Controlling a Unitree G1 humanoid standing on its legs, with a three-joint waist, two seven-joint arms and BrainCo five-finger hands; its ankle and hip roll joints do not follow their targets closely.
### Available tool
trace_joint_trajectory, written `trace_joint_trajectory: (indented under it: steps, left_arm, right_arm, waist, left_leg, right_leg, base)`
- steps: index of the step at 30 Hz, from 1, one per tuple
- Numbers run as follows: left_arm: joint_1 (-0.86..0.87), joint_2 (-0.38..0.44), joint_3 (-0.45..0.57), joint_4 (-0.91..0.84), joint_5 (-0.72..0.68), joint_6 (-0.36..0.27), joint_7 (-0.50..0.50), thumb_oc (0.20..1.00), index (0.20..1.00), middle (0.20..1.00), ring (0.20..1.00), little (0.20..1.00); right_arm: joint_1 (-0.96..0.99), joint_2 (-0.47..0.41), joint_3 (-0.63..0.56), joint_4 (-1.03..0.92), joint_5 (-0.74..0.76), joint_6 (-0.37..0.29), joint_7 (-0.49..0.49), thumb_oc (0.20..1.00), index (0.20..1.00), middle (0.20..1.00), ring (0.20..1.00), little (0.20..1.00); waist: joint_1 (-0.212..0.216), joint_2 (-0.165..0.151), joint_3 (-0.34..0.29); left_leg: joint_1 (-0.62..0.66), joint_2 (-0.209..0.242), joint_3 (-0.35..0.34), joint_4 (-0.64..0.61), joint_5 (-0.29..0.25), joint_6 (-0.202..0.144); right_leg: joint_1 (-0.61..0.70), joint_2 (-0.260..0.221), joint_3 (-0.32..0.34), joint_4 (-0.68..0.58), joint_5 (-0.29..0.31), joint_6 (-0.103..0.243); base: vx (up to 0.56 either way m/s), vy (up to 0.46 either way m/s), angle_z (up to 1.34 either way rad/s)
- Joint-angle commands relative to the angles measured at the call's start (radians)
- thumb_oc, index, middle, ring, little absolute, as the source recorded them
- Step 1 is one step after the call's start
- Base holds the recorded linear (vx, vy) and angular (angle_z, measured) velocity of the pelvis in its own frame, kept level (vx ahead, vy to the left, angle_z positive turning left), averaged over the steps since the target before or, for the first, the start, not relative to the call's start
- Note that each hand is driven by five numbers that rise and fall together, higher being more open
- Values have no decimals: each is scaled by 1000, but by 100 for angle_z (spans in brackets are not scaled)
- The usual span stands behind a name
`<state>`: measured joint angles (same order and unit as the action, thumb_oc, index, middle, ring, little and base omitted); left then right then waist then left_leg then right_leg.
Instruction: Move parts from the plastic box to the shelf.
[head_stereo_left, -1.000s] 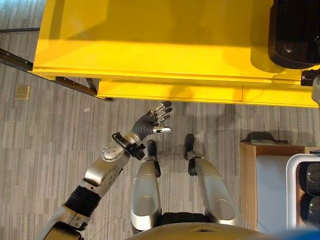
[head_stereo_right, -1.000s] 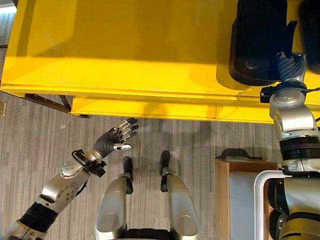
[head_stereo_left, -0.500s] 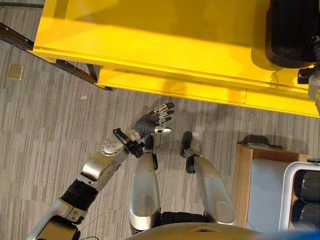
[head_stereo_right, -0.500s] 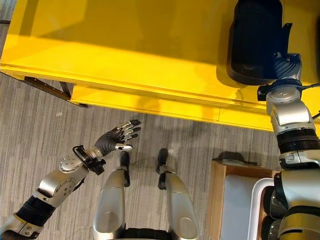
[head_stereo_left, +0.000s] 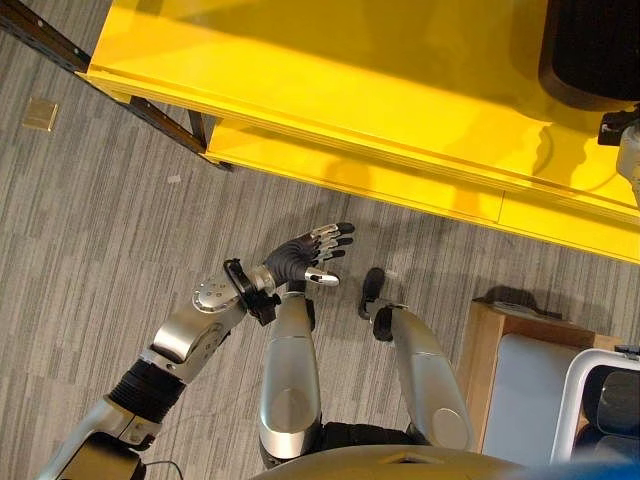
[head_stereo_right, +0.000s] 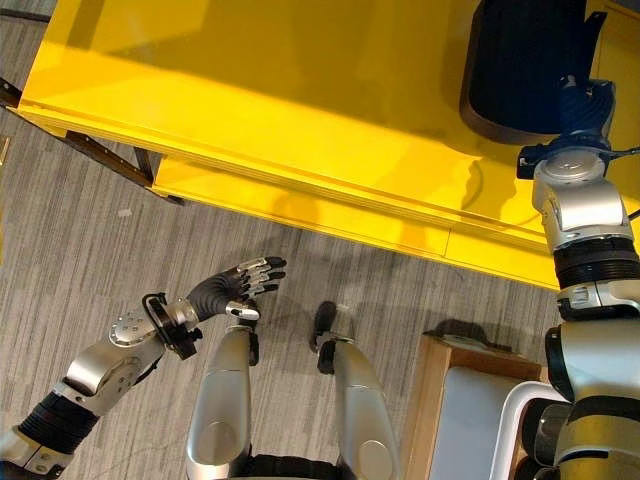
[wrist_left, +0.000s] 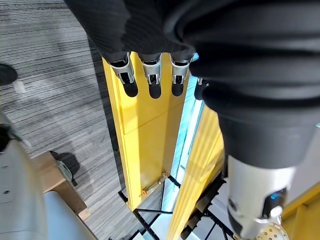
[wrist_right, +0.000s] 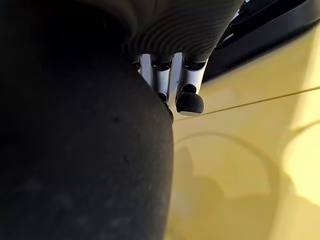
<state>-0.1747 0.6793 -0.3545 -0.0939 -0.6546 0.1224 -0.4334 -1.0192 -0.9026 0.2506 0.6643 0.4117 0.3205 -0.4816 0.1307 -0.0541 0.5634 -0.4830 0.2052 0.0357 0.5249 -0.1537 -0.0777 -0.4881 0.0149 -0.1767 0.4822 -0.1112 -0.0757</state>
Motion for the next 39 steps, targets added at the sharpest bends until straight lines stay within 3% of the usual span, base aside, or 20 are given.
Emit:
trace_joint_trajectory:
  steps: [1,6,27,28,29,30,34,39]
  left_arm:
    - [61,13,-3,-67,-6,-29,-53,1000,1000,1000,1000,1000]
    - [71,23,-3,-53,1,-45,-40,1000,1000,1000,1000,1000]
    - [74,14,24,-21,-18,-97,-43,1000,1000,1000,1000,1000]
    - [78,14,23,-19,-20,-101,-41,1000,1000,1000,1000,1000]
    - [78,14,22,-19,-21,-101,-40,1000,1000,1000,1000,1000]
    - [81,11,25,-21,-25,-104,-39,1000,1000,1000,1000,1000]
    - [82,-2,22,-24,-16,-95,-35,1000,1000,1000,1000,1000]
    - [-61,-73,-82,127,34,-114,30,1000,1000,1000,1000,1000]
  right_arm:
    - [-75,-26,-17,-5,-36,-62,-26,200,200,200,200,200]
    - [-105,-29,15,19,-20,-28,-50,200,200,200,200,200]
    - [-154,-27,39,88,-38,-4,-102,200,200,200,200,200]
    - [-164,-33,41,94,-31,4,-127,382,382,382,382,382]
    - [-165,-34,41,95,-28,5,-132,476,476,476,476,476]
    - [-172,-45,41,104,-38,17,-149,1000,1000,1000,1000,1000]
    - [-177,-53,32,111,-51,38,-194,1000,1000,1000,1000,1000]
    - [-271,-23,107,195,-3,7,-246,1000,1000,1000,1000,1000]
  waist:
    - [17,-1,-43]
    - [26,3,-43]
    - [18,33,-43]
    - [18,35,-43]
    - [17,35,-43]
    - [14,37,-43]
    - [7,31,-43]
    - [-1,-7,-43]
  left_leg:
    - [20,41,-64,-202,188,-17]
    - [-4,47,-74,-203,204,-20]
    - [-91,36,-75,-170,207,-12]
    - [-91,37,-75,-170,207,-11]
    - [-91,36,-75,-170,206,-11]
    - [-93,37,-72,-168,204,-12]
    - [-74,26,-69,-157,168,-11]
    - [-89,38,-71,-138,166,-13]
  right_leg:
    - [31,2,24,225,-168,58]
    - [5,3,10,259,-182,52]
    - [-118,-19,12,369,-222,42]
    - [-122,-21,14,374,-223,42]
    - [-123,-21,14,376,-223,42]
    - [-130,-24,16,381,-225,42]
    - [-116,-31,34,380,-240,58]
    - [-120,-22,22,378,-226,62]
  base:
    - [58,-71,9]
    - [33,-53,6]
    - [-17,5,0]
    - [-10,14,-5]
    - [-31,37,-4]
    - [-29,33,-2]
    - [31,9,-1]
    - [-39,-82,-1]
